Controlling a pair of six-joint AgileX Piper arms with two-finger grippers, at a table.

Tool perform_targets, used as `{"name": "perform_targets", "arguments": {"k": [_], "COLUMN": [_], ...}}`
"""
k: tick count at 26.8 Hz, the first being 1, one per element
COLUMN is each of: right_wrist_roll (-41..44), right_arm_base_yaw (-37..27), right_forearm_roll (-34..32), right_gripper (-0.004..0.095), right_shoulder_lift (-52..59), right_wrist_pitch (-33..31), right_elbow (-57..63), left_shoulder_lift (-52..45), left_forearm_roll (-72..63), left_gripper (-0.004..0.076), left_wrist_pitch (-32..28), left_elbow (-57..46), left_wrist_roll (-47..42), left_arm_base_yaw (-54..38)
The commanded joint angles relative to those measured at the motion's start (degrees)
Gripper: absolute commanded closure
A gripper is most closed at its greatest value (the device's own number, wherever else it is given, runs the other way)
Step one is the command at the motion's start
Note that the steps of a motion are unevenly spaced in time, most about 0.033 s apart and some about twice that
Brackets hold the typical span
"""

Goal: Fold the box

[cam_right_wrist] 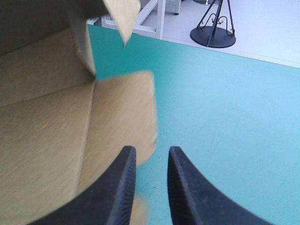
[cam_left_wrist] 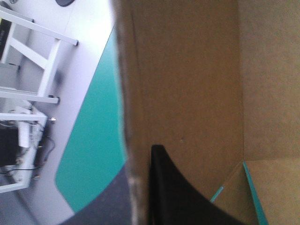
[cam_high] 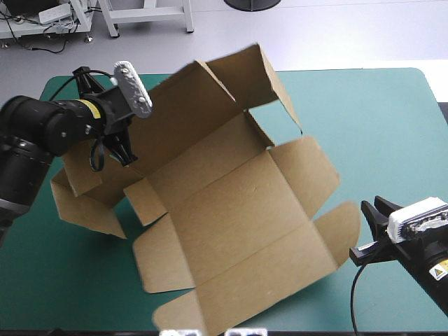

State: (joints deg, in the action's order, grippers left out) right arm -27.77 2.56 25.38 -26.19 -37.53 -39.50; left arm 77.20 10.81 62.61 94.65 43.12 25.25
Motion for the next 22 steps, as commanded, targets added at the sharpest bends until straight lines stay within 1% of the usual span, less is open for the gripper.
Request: {"name": "perform_targets", "arguments": {"k": [1,2,3,5,8,11,15,19,22], "right_wrist_roll": [1.2,2.0,3.0,4.5,4.8,5.7,7.8,8.2,8.2], "right_arm_base_yaw": [0.1,0.1,0.1,0.1,0.1,0.1,0.1,0.1,0.1], "right_forearm_roll": [0.4,-0.6,-2.3,-3.9,-4.7,-5.8,-8.9,-9.1,-9.6], "right_gripper": [0.0675,0.0675,0.0675,0.0675,0.0675,0.0675,0.0675,0.0675,0.0675], "right_shoulder_lift": [-0.6,-0.6,-0.6,-0.6,-0.9,-2.0,-4.1,-7.4,-11.1], "right_wrist_pitch": [3.7,3.7,3.7,3.3,2.5,1.9,1.3,3.2,3.2], "right_elbow": [-3.8,-4.5,-5.6,-7.1,-8.4,-9.0,-9.2,-10.0,-13.1], "left_shoulder_lift": [-1.1,-0.7,-0.1,0.7,1.6,2.8,4.1,4.5,4.5], "left_forearm_roll": [17.2,20.6,24.3,27.7,33.0,37.9,40.3,40.8,40.8], "left_gripper": [0.0727,0.0727,0.0727,0.0727,0.0727,0.0727,0.0727,0.0727,0.0727], "left_wrist_pitch": [-3.1,-2.7,-2.5,-2.1,-2.3,-2.5,-4.8,-11.4,-13.9], "left_elbow": [1.5,1.5,1.5,1.3,-0.2,-2.2,-5.7,-9.7,-12.5], "left_wrist_roll": [-5.5,-6.4,-9.6,-12.6,-17.7,-22.4,-28.2,-32.9,-34.1], "left_arm_base_yaw": [11.0,14.1,18.5,22.9,26.3,28.2,28.7,28.7,28.7]}}
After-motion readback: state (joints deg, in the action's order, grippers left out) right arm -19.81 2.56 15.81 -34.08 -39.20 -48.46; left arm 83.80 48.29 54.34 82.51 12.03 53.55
